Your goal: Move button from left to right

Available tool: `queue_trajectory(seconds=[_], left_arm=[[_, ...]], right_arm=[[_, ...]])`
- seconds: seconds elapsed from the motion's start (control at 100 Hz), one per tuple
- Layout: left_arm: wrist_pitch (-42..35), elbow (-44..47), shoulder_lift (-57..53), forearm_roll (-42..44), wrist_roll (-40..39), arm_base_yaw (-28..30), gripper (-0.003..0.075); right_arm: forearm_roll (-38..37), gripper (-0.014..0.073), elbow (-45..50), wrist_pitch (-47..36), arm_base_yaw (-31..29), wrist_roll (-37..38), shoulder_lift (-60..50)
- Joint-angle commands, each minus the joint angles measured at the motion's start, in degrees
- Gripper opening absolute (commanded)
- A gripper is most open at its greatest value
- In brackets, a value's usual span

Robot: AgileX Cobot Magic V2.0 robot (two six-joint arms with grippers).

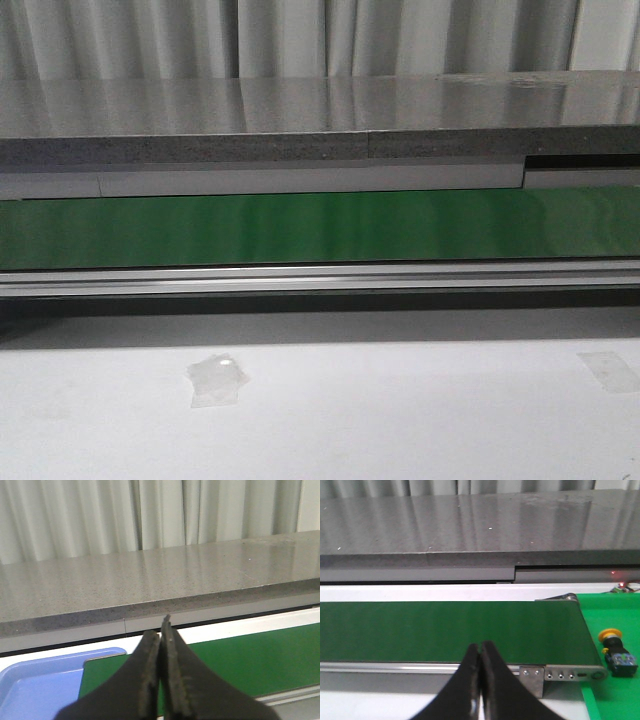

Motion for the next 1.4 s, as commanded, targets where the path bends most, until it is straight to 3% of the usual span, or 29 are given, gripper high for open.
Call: queue_trajectory(seconds=[0.0,0.16,0.47,0.71,0.98,1.39], left_arm=[[-4.43,-1.42,0.72,-0.96,-0.14,-0.49,-0.002],[-4.43,-1.42,0.72,-0.96,-0.14,-0.49,-0.002],[-4.43,-1.33,0.72,-0.96,-0.14,-0.49,-0.002],[-4.43,-1.33,0.72,-0.96,-0.14,-0.49,-0.002],[-4.43,-1.33,0.72,-0.96,-0.14,-0.49,-0.002],[-4.43,-1.33,0.72,-0.96,-0.14,-0.49,-0.002]], right_arm=[[-6.67,-0.0068,2.88,-9.19,0.06,8.85,-2.48],[-11.87,-0.0068,10.64,-14.78,0.06,12.25,-7.9],[-12.24,-0.0068,20.1,-20.89,3.07,12.25,-11.22],[-11.91,-0.0068,20.07,-21.42,5.34,10.92,-11.22],[-6.25,-0.0068,20.07,-21.37,5.34,1.49,-11.22],[-6.62,-0.0068,20.07,-20.49,5.28,1.32,-11.22]])
